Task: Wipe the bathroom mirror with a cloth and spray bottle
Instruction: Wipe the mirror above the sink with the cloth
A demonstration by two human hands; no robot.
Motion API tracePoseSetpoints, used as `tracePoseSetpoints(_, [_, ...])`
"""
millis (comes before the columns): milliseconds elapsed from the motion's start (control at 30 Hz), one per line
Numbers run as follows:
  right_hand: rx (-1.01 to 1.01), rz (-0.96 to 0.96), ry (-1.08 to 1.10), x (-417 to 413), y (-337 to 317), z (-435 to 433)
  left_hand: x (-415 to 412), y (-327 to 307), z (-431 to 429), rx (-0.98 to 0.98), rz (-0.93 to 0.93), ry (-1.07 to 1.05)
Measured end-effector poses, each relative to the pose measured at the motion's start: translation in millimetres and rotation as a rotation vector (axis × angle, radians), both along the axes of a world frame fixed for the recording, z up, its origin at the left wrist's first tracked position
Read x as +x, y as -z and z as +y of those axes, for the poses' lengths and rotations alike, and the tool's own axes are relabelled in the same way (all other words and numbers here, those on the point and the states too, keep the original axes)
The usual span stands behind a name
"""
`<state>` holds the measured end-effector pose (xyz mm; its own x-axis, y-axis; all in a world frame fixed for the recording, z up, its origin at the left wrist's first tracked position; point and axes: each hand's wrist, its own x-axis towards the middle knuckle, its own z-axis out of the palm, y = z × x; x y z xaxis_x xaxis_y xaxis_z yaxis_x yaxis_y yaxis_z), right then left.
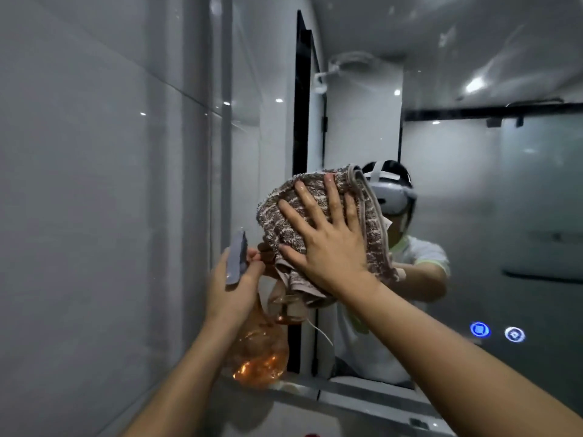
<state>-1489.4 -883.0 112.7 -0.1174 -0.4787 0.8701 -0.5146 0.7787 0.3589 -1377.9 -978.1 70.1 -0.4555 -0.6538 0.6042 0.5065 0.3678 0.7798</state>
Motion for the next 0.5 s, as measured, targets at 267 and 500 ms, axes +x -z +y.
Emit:
tracePoseSetpoints(267, [0.053,0.023,0.018,12,-8,-41,14,11,-63,-0.055,-0.051,-0.109])
tracePoseSetpoints(500, [0.237,0.071,-0.093,13,31,-48,31,55,-66,0.029,-0.144,-0.119])
